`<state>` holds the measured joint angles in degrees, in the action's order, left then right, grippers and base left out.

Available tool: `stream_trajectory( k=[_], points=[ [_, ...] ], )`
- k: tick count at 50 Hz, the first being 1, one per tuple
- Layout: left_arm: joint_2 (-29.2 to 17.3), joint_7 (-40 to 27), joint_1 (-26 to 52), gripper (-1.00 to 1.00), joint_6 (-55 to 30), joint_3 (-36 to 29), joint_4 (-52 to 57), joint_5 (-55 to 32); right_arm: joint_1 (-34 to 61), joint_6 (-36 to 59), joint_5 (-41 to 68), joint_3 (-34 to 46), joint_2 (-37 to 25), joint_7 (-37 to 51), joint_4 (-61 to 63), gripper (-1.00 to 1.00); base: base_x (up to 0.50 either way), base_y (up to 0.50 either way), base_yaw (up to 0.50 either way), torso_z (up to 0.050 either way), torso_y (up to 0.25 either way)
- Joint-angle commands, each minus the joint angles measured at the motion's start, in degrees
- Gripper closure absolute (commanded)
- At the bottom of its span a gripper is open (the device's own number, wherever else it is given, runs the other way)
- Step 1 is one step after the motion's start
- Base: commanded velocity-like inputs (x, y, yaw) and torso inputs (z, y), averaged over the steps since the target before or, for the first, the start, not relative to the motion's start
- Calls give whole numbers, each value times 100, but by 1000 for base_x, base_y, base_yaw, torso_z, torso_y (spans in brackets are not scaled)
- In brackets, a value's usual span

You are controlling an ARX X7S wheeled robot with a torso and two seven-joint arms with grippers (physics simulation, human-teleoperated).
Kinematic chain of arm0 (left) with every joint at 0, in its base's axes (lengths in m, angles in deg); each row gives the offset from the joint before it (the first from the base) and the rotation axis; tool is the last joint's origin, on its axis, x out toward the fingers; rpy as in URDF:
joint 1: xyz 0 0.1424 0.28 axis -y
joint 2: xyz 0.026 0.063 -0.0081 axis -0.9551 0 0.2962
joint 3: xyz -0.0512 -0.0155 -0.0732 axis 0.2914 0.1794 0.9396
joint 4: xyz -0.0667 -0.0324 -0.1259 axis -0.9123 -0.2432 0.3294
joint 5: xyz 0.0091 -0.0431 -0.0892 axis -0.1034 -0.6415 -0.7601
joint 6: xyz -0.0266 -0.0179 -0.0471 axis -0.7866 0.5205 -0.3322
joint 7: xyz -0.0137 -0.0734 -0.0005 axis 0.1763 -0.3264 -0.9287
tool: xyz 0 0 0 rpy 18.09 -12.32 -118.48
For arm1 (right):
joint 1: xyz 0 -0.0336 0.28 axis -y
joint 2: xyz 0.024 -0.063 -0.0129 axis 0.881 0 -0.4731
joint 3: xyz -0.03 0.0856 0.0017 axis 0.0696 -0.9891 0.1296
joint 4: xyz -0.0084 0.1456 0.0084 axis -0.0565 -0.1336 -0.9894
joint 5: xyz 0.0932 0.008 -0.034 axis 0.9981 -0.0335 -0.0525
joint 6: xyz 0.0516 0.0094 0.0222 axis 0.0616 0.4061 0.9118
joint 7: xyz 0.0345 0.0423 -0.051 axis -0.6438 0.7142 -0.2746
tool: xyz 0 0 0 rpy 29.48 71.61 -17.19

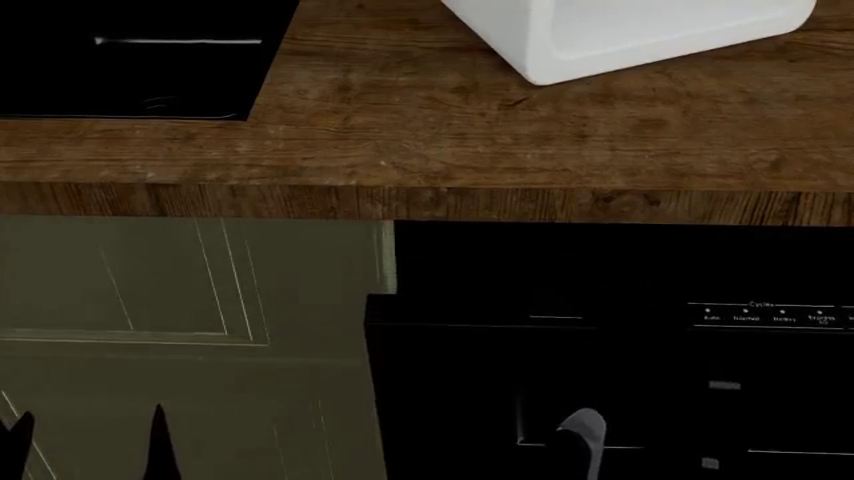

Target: Open the dishwasher door

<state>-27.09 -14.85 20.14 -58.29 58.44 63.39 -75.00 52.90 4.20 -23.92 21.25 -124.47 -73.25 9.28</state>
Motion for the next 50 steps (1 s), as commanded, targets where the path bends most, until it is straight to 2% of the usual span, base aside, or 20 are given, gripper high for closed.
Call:
stream_trajectory(
  k=[1,30,50],
  points=[
    [-1,-5,24,-100,9,-32,-11,-8,-435,244,685,284,-92,-308,412,100,0,0,0,0,0],
    [-36,-22,10,-100,105,-45,-38,-75,-1588,896,432,548,-298,-322,1706,100,0,2,3,0,0],
    [-63,-55,12,-100,72,-91,34,-81,-2480,967,459,723,-332,-19,2181,100,0,4,7,-1,0]
  ],
)
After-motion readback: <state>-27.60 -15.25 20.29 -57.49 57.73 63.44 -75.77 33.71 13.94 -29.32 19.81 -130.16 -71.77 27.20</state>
